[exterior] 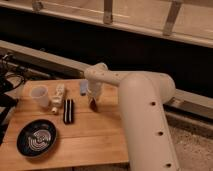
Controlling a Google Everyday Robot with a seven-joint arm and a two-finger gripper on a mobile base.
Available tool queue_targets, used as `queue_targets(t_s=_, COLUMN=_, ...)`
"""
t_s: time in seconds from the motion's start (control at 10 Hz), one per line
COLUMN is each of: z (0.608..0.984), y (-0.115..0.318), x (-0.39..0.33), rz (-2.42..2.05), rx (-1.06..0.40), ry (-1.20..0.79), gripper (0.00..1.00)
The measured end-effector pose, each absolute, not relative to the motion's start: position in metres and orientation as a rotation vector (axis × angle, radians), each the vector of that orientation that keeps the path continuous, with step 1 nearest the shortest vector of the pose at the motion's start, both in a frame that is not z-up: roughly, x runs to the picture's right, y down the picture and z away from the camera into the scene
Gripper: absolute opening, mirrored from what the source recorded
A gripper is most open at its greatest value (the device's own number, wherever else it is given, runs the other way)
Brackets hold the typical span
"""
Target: Drag the pepper across the table
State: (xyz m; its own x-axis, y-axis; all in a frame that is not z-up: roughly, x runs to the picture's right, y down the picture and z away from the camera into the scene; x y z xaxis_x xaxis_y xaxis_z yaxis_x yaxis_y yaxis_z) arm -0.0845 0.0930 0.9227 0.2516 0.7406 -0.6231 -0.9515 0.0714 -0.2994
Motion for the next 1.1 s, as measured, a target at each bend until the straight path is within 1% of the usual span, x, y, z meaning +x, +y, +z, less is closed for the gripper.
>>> queue_targets(t_s=1.1, z=0.910, y=0.110, x=-0.045, rz=1.372, rx=-0.735, ry=0.345, gripper=0.18)
